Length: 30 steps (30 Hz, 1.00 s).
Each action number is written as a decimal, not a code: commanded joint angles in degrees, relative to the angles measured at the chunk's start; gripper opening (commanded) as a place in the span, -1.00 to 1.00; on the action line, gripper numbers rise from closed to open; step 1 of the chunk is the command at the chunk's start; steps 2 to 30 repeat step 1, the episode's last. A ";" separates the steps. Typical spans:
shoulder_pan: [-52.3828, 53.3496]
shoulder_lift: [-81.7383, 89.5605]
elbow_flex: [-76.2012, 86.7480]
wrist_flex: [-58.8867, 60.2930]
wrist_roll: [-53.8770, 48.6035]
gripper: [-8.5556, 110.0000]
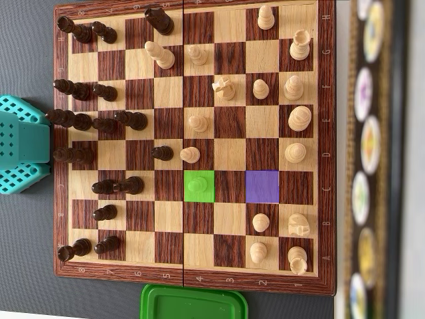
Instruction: Play chess
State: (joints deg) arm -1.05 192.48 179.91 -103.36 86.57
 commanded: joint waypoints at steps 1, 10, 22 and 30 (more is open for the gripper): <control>-0.09 -0.62 1.14 0.00 0.00 -0.62; -0.09 -0.62 1.14 0.00 0.00 -0.62; -0.09 -0.62 1.14 0.00 0.00 -0.62; -0.09 -0.62 1.14 0.00 0.00 -0.62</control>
